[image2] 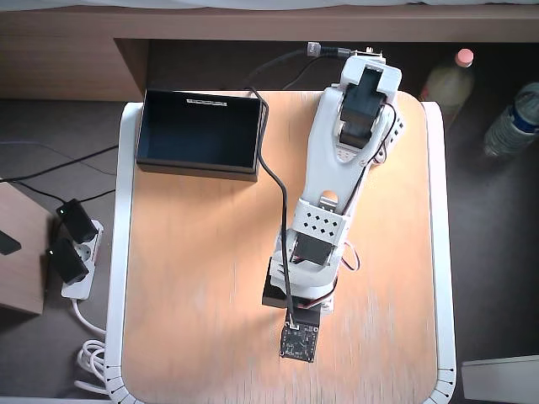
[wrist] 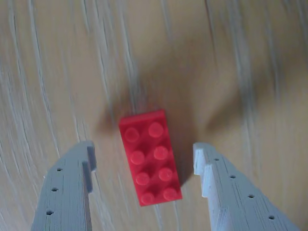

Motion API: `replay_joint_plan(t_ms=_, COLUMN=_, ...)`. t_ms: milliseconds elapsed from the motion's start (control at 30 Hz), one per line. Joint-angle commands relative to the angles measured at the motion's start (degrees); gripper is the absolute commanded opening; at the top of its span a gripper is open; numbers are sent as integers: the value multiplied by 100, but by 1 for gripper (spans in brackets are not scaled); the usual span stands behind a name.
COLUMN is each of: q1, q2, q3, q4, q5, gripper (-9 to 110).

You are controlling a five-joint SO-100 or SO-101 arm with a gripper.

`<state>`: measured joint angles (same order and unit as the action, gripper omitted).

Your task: Grasp a lego block and put it in the bin.

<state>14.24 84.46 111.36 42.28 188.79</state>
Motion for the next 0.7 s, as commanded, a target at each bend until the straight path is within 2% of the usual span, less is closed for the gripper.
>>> replay_joint_plan(t_ms=0, q1=-88, q2=53, q3=-721, q4=-141, q5=62, gripper=20)
replay_joint_plan(t_ms=267, q1=-70, q2=-9, q3=-721, q4=-141, q5=97, gripper=12)
replay_joint_plan(t_ms=433, q1=-70, q2=-9, q3=-721, q4=-141, q5=18, gripper=0)
replay_joint_plan(t_ms=667, q1=35, q2=35, q3=-721, q4=-132, q5=9, gripper=0)
